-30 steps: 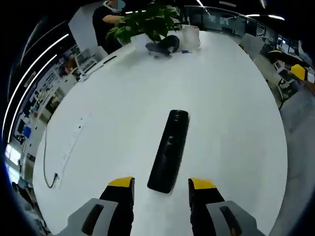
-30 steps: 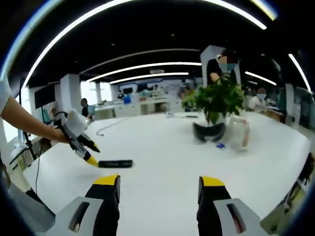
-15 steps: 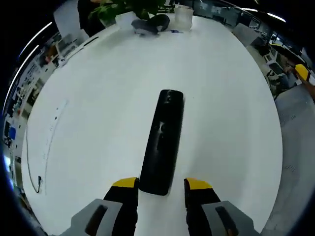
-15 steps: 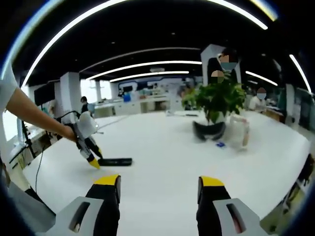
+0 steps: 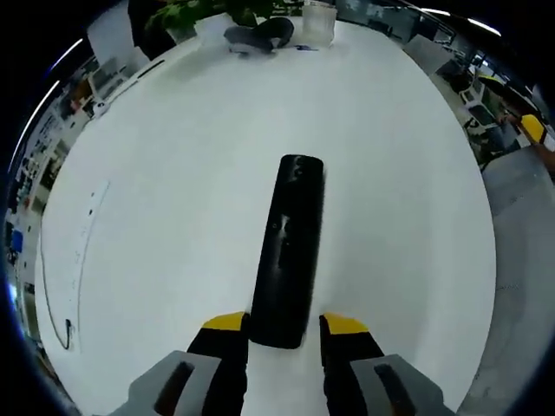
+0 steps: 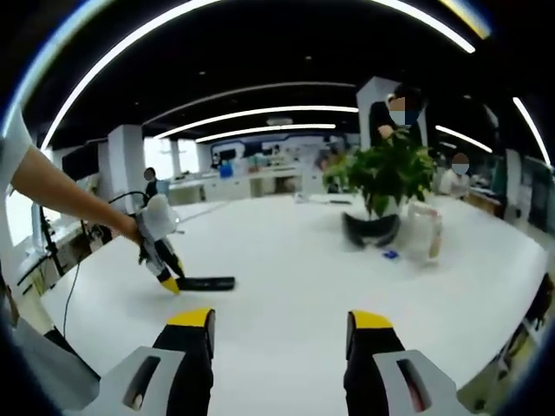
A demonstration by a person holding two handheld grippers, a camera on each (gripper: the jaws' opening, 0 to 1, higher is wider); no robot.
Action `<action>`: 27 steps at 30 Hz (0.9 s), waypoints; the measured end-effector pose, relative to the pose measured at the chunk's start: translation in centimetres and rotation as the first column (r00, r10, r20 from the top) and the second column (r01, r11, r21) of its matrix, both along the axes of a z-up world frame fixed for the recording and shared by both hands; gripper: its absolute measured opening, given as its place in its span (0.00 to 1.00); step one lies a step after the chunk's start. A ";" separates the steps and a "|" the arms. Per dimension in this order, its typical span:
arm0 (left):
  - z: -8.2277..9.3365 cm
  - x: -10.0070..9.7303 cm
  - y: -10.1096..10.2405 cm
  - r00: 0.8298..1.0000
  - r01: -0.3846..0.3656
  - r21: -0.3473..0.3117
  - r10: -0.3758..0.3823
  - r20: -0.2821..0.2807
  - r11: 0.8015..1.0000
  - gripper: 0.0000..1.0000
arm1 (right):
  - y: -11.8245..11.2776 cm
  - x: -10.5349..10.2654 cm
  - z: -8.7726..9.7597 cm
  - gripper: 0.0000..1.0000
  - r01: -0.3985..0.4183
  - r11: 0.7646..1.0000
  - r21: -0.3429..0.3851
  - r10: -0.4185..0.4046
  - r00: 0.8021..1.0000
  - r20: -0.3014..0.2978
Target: Press the specified remote control buttons in sequence, fully releasing each button before pressing the next.
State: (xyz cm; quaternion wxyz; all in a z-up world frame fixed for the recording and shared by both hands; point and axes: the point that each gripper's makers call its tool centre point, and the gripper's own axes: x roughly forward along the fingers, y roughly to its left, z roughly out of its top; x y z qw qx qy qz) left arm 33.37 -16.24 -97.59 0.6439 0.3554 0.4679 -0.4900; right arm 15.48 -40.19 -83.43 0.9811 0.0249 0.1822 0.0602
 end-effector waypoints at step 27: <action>0.0 -2.9 -0.6 1.000 -0.017 0.033 0.016 0.022 0.999 0.22 | 0.1 -0.5 0.3 0.57 -0.007 1.000 0.024 0.007 1.000 0.013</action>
